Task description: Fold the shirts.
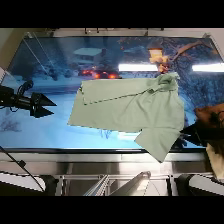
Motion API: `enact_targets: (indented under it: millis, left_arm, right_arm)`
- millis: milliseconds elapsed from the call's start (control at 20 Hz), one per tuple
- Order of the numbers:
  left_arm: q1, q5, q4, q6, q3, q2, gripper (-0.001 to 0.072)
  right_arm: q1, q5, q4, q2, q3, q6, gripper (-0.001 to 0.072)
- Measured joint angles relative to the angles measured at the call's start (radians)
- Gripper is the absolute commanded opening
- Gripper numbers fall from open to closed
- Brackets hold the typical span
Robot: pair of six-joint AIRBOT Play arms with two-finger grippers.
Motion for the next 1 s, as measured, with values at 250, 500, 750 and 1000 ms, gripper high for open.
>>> enact_targets:
  millis: [250, 500, 750, 1000]
  left_arm:
    - [0.008, -0.061, 0.004, 0.01, -0.082, 0.004, 0.0683]
    - [0.001, -0.15, 0.014, 0.012, -0.101, 0.005, 0.0634]
    - [-0.103, -0.257, 0.095, -0.014, -0.105, 0.004, 0.0634]
    - [-0.214, -0.299, 0.103, -0.023, -0.104, -0.024, 0.0531]
  right_arm:
    - [0.081, 0.002, 0.13, -0.101, -0.021, -0.099, 0.0053]
    - [0.121, -0.087, 0.238, -0.131, -0.021, -0.172, 0.0021]
    - [0.129, -0.092, 0.263, -0.138, -0.021, -0.2, 0.0021]
    - [0.13, -0.093, 0.267, -0.14, -0.021, -0.213, 0.0022]
